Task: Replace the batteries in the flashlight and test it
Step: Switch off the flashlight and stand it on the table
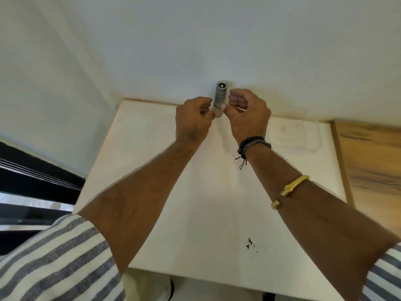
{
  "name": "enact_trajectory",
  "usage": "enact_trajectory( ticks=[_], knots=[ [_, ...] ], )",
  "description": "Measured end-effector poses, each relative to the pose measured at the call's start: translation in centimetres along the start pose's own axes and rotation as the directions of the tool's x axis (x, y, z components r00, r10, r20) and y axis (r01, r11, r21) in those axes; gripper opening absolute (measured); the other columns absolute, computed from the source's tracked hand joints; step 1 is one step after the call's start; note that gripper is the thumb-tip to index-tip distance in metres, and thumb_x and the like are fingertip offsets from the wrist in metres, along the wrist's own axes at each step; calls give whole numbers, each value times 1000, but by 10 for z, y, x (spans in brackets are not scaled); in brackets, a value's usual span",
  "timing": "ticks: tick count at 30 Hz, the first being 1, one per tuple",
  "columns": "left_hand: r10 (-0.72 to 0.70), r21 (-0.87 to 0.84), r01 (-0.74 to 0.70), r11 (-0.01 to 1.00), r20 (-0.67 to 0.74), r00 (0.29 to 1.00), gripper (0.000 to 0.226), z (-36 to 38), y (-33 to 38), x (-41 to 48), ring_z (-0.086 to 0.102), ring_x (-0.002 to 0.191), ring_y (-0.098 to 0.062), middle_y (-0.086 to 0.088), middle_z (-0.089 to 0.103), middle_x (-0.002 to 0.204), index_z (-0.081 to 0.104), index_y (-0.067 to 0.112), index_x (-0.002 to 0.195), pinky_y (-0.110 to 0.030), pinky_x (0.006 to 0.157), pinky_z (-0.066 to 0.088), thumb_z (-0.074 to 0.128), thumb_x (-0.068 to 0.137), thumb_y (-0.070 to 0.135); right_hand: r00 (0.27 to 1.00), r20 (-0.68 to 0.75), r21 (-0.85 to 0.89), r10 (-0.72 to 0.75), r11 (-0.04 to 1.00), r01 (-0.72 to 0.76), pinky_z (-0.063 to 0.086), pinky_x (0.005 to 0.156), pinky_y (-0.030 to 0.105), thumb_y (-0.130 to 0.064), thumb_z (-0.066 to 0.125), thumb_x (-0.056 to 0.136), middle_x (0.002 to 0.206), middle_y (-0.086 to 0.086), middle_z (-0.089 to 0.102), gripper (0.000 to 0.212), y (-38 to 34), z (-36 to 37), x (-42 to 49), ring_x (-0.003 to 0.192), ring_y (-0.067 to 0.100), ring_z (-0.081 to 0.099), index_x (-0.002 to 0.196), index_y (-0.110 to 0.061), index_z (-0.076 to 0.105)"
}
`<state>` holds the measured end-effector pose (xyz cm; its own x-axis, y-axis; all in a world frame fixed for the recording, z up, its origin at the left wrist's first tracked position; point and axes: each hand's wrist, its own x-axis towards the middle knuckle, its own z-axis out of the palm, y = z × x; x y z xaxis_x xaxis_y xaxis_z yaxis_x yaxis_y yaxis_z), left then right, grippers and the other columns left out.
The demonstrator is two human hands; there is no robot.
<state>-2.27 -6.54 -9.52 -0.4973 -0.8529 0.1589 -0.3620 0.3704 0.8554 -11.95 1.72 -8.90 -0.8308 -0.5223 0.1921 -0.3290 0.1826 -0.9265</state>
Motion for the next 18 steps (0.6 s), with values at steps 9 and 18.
enact_trajectory(
  ticks=[9,18],
  knots=[
    [-4,-1,4,1000,-75,997,29,-29,34,-75,72,89,-7,1,78,102,74,12,111,-25,90,57,75,87,28,994,-84,136,74,989,-63,65,66,33,-7,75,86,89,2,76,17,-23,-60,-64,84,17,73,102,-13,76],
    [41,-81,-40,996,7,999,25,-9,59,-166,70,84,3,5,78,100,75,15,110,-12,82,55,74,88,27,988,-105,121,115,987,-102,57,50,24,-13,75,86,82,-4,76,13,-16,-143,-138,76,12,72,97,-19,77]
  ],
)
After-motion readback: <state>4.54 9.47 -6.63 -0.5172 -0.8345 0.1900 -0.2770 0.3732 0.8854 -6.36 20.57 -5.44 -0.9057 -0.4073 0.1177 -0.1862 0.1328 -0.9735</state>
